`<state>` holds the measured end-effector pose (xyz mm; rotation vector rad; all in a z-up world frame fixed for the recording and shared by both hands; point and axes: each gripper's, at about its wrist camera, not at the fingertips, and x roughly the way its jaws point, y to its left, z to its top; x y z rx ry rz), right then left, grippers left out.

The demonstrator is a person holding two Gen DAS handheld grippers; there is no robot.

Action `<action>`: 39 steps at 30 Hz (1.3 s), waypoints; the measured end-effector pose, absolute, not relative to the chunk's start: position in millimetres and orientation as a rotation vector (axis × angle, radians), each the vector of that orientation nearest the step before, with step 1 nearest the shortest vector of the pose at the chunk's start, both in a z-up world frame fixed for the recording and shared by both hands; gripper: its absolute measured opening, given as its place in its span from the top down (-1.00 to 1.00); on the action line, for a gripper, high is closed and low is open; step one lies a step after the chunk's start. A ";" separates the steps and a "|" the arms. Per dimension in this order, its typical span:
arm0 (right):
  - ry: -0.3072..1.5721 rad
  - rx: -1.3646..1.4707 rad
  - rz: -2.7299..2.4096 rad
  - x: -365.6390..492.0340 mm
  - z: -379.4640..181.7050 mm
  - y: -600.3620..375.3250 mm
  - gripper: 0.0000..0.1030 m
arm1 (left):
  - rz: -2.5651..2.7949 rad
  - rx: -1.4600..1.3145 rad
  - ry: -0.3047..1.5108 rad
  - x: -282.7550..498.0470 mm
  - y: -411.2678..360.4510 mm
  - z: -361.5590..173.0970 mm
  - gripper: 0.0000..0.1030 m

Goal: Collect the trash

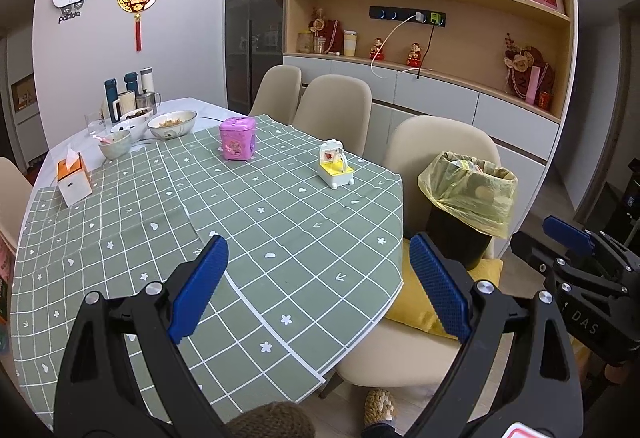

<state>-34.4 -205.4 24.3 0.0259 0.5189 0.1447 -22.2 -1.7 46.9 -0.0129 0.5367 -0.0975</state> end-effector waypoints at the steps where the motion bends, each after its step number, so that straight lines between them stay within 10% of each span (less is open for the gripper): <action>1: 0.521 0.028 0.143 -34.3 23.8 -206.1 -0.11 | -0.101 -0.012 0.538 -21.9 -2.7 46.6 -0.70; 39: 0.529 0.055 0.128 -30.8 20.6 -216.2 -0.11 | -0.111 -0.011 0.545 -22.8 -7.7 43.6 -0.70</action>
